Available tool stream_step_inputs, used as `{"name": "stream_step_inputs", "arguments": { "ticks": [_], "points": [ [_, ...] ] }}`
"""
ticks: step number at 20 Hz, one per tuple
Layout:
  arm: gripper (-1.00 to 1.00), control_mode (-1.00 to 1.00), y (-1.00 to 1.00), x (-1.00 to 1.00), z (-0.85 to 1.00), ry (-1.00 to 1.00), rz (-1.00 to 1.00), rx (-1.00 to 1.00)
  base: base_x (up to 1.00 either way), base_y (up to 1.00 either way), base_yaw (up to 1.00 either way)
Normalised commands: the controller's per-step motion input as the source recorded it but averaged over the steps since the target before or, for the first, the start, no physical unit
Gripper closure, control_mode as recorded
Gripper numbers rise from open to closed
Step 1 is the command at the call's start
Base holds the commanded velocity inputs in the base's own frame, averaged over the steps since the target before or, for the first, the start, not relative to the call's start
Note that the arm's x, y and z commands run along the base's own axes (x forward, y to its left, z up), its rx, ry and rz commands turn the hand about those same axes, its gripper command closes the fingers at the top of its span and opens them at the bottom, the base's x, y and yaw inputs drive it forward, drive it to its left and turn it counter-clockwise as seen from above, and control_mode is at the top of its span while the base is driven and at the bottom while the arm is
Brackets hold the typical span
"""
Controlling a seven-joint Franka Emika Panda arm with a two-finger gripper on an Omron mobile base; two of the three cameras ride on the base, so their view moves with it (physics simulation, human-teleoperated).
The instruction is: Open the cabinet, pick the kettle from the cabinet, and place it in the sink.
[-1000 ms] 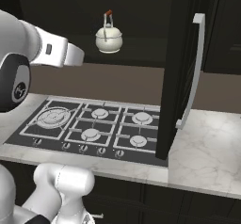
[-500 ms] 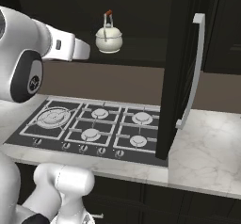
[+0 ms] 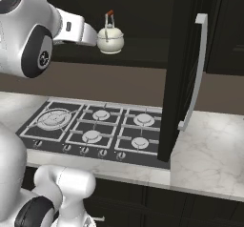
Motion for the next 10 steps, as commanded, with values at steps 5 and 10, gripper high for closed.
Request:
{"name": "stream_step_inputs", "arguments": {
  "ticks": [5,10],
  "points": [
    [-1.00,-1.00,0.00,0.36,-0.08,-0.04,0.07,0.00,0.00,0.00,0.00],
    [-1.00,-1.00,0.00,0.41,-0.03,-0.01,0.06,0.00,0.00,0.00,0.00]
  ]
}}
